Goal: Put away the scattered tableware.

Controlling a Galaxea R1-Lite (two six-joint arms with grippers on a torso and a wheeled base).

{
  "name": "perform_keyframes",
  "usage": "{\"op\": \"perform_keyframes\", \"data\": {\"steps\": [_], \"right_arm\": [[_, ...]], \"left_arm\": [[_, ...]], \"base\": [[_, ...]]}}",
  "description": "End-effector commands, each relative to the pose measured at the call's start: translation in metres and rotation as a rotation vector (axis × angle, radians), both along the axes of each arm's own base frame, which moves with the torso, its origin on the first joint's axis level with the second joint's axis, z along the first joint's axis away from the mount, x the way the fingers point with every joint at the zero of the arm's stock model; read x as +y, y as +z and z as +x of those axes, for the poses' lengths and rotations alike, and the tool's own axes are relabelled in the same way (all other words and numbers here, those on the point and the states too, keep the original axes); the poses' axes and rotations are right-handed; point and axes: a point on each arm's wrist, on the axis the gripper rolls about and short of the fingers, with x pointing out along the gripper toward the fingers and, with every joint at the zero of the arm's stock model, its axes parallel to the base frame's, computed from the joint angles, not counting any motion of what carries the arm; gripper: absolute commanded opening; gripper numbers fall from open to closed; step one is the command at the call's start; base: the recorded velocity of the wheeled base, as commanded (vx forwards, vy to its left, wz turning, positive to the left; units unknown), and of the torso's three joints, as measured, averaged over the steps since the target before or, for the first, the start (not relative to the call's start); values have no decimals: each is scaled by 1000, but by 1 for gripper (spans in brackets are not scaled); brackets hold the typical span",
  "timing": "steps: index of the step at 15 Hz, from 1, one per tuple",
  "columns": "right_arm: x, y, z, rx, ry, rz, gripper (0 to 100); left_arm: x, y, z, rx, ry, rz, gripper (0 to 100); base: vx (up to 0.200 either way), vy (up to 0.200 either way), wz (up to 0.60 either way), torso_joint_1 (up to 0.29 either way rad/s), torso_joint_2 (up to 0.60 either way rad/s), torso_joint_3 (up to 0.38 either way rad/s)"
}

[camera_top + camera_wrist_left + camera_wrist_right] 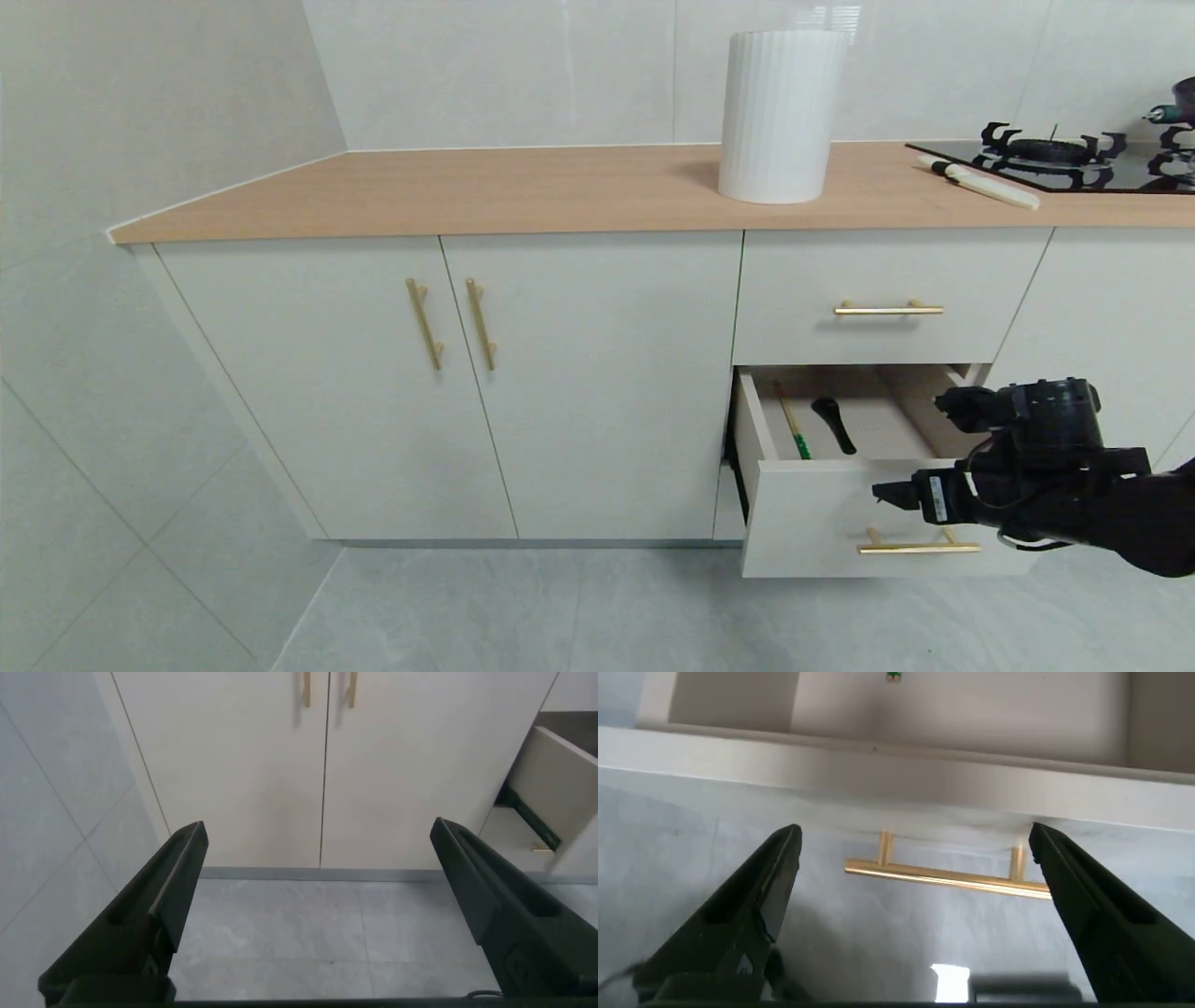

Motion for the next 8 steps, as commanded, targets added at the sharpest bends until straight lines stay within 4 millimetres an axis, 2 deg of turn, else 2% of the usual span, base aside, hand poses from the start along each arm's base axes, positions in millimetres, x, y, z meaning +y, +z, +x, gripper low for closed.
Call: {"op": "perform_keyframes", "data": {"steps": [1, 6, 8], "right_arm": [[2, -12, 22, 12, -2, -2, 100], [-11, -4, 74, -53, -48, 1, 100], [-16, -1, 83, -49, -59, 1, 100]], "left_arm": [[0, 0, 0, 0, 0, 0, 100], [0, 0, 0, 0, 0, 0, 100], [0, 0, 0, 0, 0, 0, 100]], "base": [[0, 0, 0, 0, 0, 0], [0, 0, 0, 0, 0, 0], [0, 0, 0, 0, 0, 0]]}}
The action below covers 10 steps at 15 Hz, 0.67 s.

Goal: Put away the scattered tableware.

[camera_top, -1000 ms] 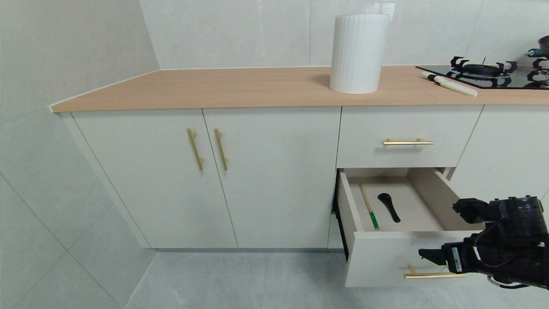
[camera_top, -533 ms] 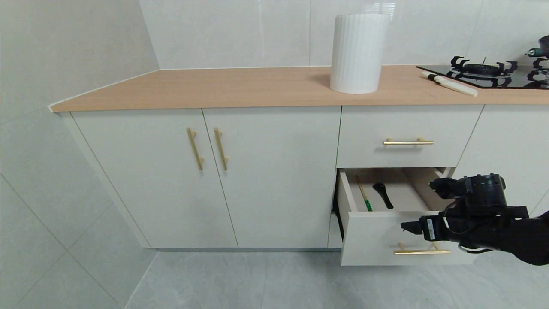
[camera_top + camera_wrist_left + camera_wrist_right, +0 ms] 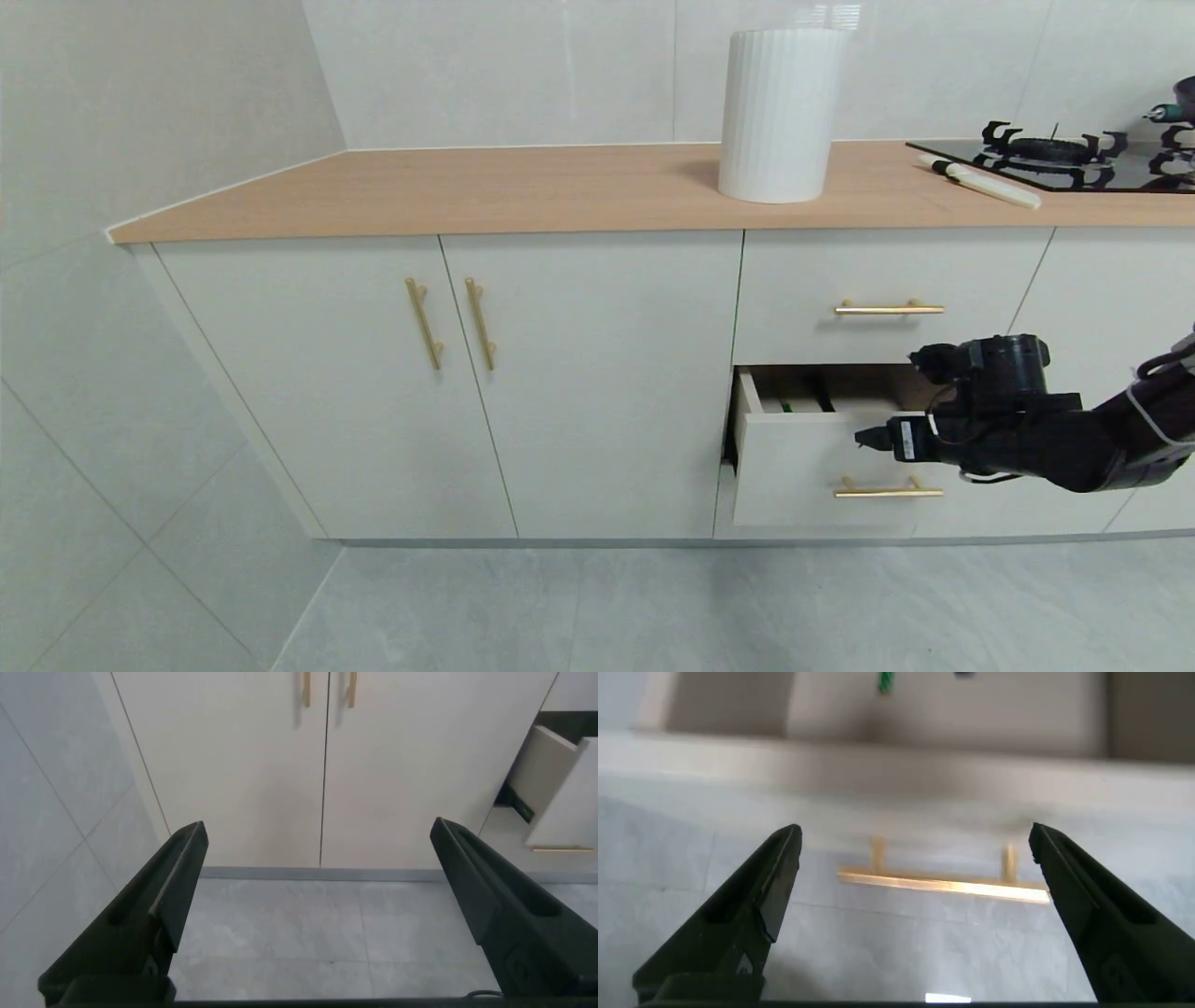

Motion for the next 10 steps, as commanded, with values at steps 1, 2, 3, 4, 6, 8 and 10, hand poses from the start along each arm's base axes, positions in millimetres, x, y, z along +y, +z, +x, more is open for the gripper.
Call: {"op": "perform_keyframes", "data": {"steps": [1, 2, 3, 4, 6, 8, 10], "right_arm": [[-11, -6, 24, -10, -29, 1, 100], [-13, -8, 28, -13, -35, 1, 100], [-14, -11, 32, -13, -37, 4, 100], [-18, -13, 39, -22, -41, 6, 100], [-18, -18, 53, -38, -42, 2, 100], [-18, -22, 59, -43, -44, 2, 100], [-18, -21, 63, -56, -42, 6, 100]], "left_arm": [[0, 0, 0, 0, 0, 0, 100], [0, 0, 0, 0, 0, 0, 100], [0, 0, 0, 0, 0, 0, 100], [0, 0, 0, 0, 0, 0, 100], [0, 0, 0, 0, 0, 0, 100], [0, 0, 0, 0, 0, 0, 100], [0, 0, 0, 0, 0, 0, 100]], "base": [[0, 0, 0, 0, 0, 0], [0, 0, 0, 0, 0, 0], [0, 0, 0, 0, 0, 0], [0, 0, 0, 0, 0, 0], [0, 0, 0, 0, 0, 0], [0, 0, 0, 0, 0, 0], [0, 0, 0, 0, 0, 0]]}}
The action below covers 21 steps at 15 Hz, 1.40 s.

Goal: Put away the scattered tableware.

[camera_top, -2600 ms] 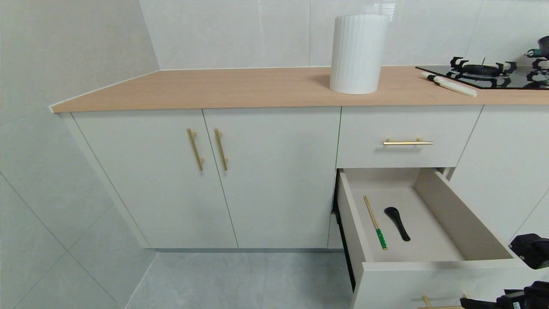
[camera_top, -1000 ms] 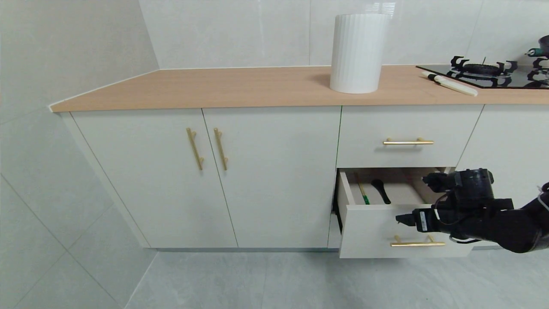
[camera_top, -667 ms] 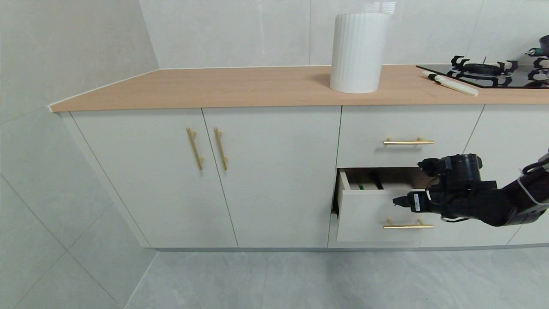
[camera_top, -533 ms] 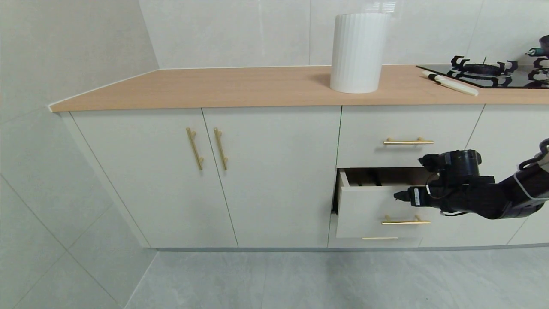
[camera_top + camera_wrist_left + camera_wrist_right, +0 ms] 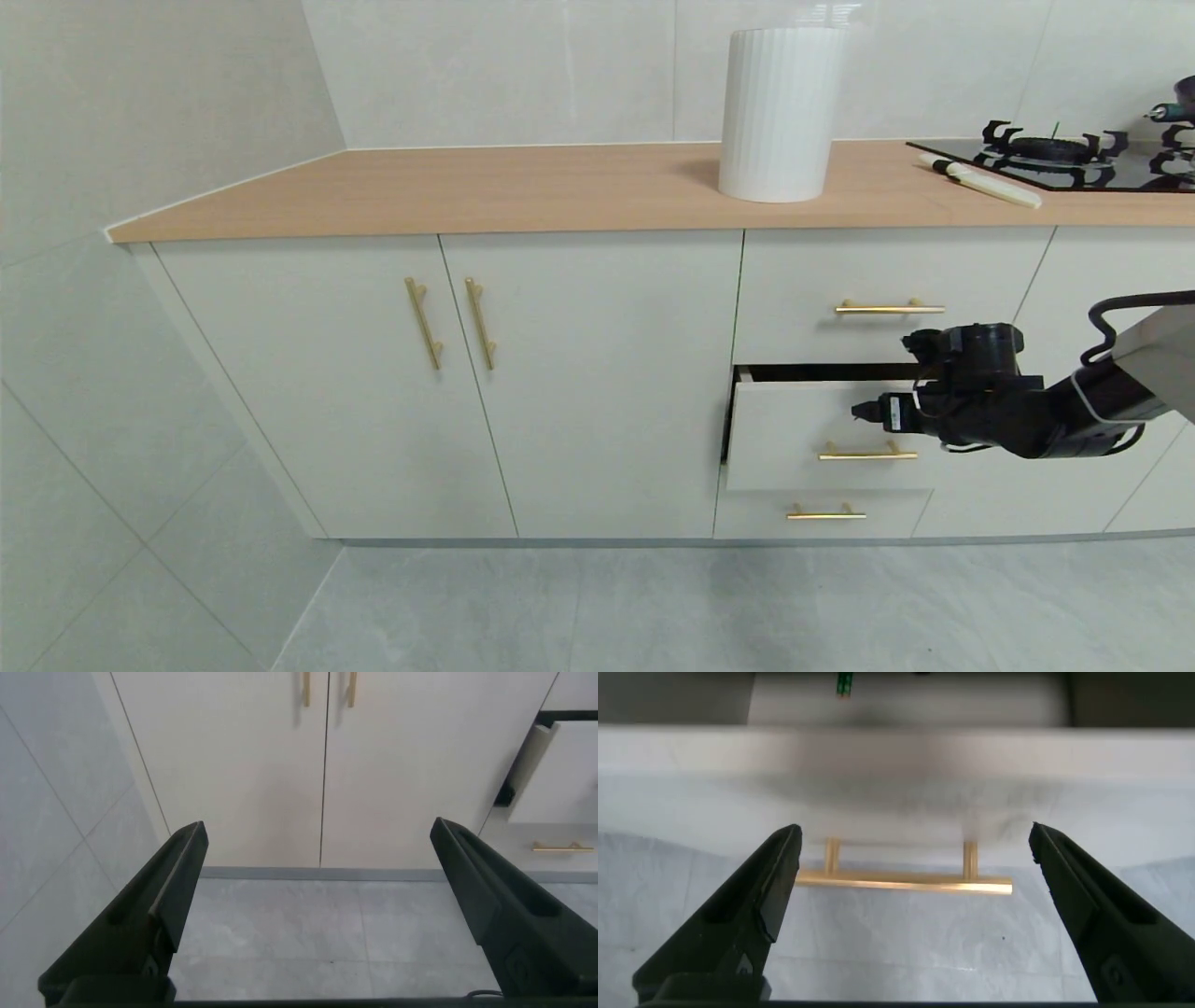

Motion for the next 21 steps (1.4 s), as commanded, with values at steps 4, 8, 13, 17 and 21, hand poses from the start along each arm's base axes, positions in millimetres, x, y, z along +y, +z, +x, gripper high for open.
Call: {"op": "perform_keyframes", "data": {"steps": [4, 8, 13, 17, 21], "right_arm": [[0, -5, 12, -45, -12, 17, 100], [1, -15, 19, -95, -24, 33, 100], [1, -19, 28, -130, -55, 60, 100], [6, -25, 38, -188, -114, 40, 100], [9, -28, 49, -225, -156, 56, 100]], "left_arm": [[0, 0, 0, 0, 1, 0, 100], [0, 0, 0, 0, 1, 0, 100], [0, 0, 0, 0, 1, 0, 100], [0, 0, 0, 0, 1, 0, 100], [0, 0, 0, 0, 1, 0, 100]], "base": [[0, 0, 0, 0, 0, 0], [0, 0, 0, 0, 0, 0], [0, 0, 0, 0, 0, 0], [0, 0, 0, 0, 0, 0], [0, 0, 0, 0, 0, 0]]}}
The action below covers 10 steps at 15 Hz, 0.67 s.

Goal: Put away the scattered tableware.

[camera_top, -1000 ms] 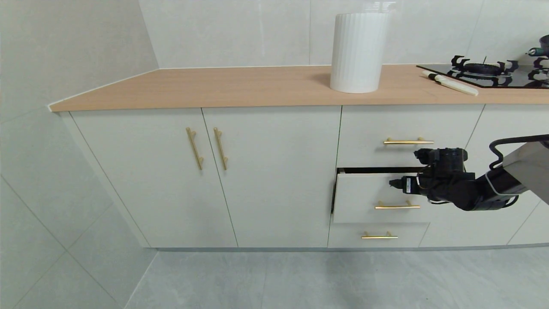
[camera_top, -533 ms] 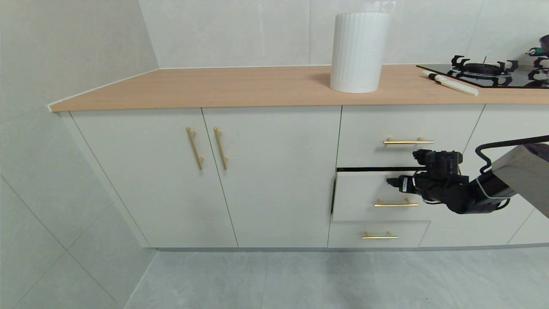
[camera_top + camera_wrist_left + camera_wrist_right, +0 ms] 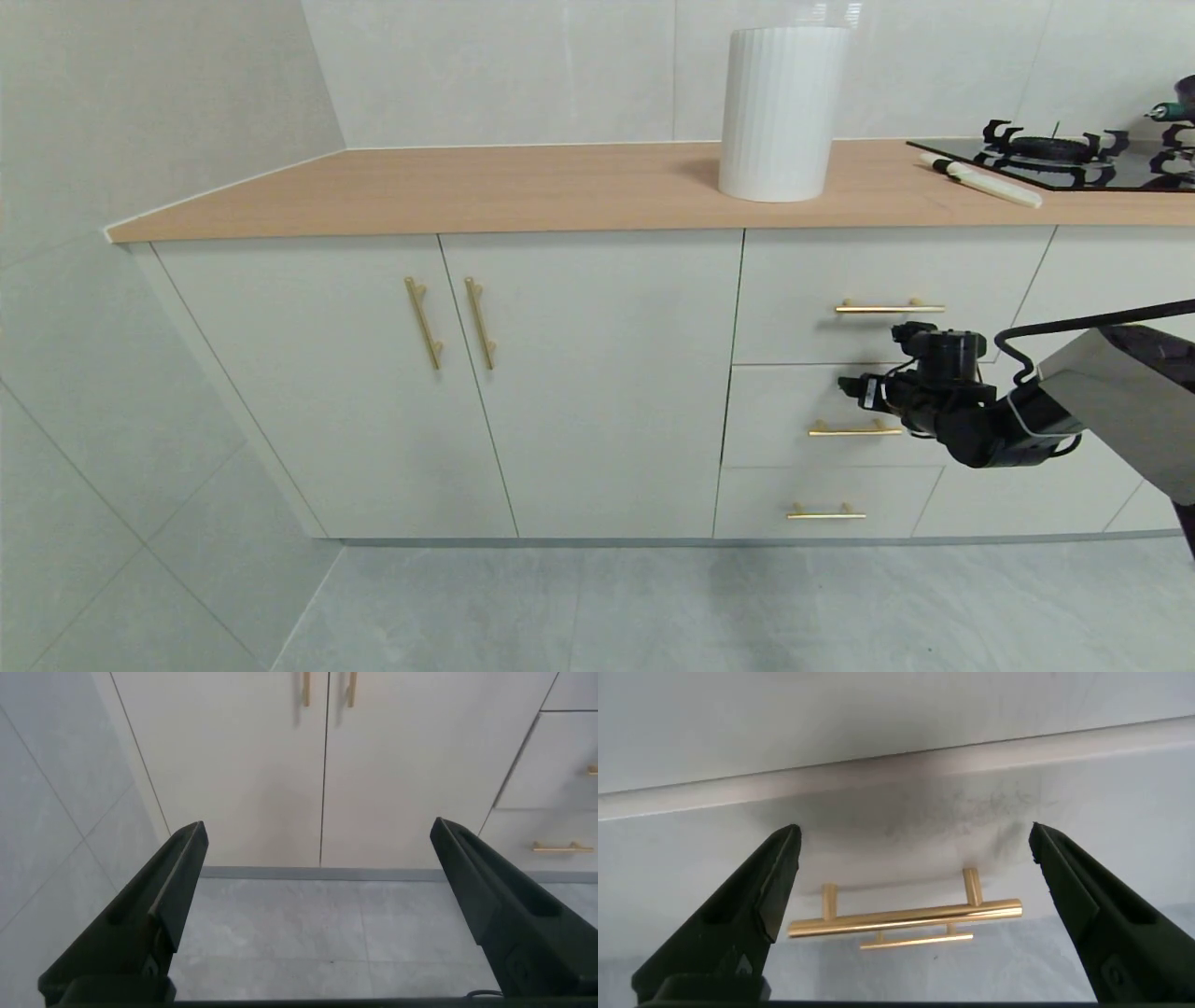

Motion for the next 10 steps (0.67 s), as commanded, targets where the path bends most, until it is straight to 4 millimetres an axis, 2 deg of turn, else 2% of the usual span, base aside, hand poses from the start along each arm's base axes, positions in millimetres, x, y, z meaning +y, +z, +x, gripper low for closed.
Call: {"op": "perform_keyframes", "data": {"steps": [1, 7, 9, 10], "right_arm": [[1, -8, 5, -7, -10, -3, 100], [2, -1, 11, -57, -49, 27, 100], [0, 15, -6, -48, -47, 27, 100], [0, 30, -22, -43, -37, 30, 100]], "left_arm": [[0, 0, 0, 0, 0, 0, 100], [0, 0, 0, 0, 0, 0, 100], [0, 0, 0, 0, 0, 0, 100], [0, 0, 0, 0, 0, 0, 100]], "base": [[0, 0, 0, 0, 0, 0], [0, 0, 0, 0, 0, 0], [0, 0, 0, 0, 0, 0], [0, 0, 0, 0, 0, 0]]}}
